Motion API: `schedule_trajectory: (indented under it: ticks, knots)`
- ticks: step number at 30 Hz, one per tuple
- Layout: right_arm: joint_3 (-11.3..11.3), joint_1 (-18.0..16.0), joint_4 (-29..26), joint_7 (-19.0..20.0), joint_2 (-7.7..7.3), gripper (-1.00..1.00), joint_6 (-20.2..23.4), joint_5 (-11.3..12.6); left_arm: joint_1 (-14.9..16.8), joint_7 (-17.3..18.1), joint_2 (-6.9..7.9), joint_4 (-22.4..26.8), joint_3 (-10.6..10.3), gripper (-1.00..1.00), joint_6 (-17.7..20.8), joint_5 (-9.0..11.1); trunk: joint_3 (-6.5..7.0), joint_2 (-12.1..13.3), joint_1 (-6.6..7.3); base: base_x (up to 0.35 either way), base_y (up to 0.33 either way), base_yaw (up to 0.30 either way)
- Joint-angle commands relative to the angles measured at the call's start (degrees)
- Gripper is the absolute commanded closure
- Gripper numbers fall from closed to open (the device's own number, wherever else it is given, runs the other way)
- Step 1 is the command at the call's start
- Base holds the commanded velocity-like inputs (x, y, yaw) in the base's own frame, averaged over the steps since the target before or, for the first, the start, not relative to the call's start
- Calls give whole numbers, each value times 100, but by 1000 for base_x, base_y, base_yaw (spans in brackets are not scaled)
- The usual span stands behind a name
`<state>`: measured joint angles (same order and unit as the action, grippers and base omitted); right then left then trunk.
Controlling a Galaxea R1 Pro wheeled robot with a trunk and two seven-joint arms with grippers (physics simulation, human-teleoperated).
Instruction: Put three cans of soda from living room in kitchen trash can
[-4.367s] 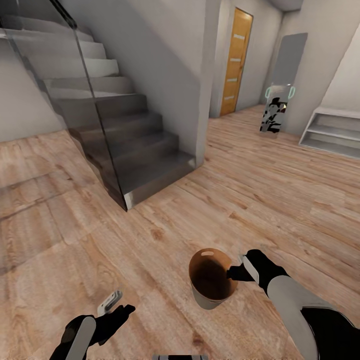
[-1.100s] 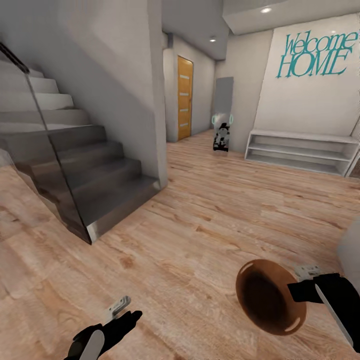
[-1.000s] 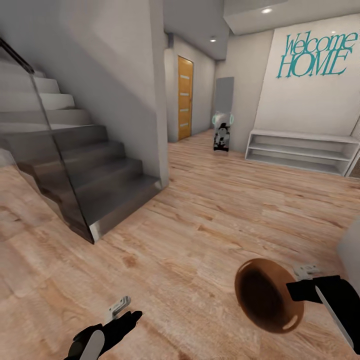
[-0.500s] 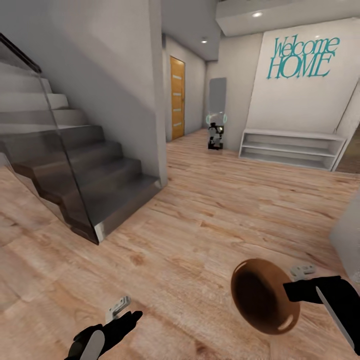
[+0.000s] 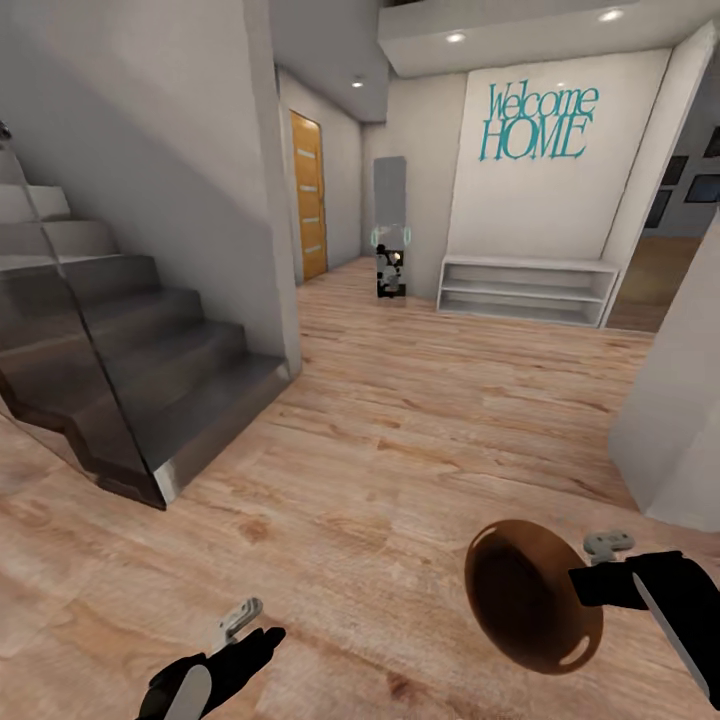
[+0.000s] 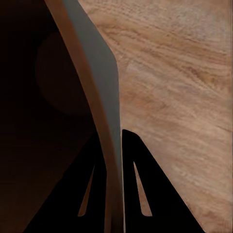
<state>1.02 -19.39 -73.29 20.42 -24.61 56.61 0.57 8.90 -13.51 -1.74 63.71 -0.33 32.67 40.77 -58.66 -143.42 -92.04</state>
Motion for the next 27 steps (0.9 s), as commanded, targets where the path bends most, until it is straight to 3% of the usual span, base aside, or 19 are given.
schedule_trajectory:
  ticks: [1, 12, 22, 27]
  knots:
    - [0, -4, -1, 23, 0, 100, 8, 49, 1, 2, 1, -15, -2, -100, -31, 3, 1, 0, 1, 0, 13, -295]
    - [0, -4, -1, 23, 0, 100, 16, 44, 7, 38, 23, -67, 33, -100, -131, 67, 1, 0, 1, -18, 12, -295]
    - [10, -4, 21, 23, -8, 100, 5, 43, 7, 39, 20, -66, 20, -100, -91, 64, 1, 0, 1, -262, 121, -295]
    - [6, -4, 27, 35, -282, 100, 7, 82, 13, 38, 3, -62, -2, -100, -78, 52, 1, 0, 1, -324, 22, -295]
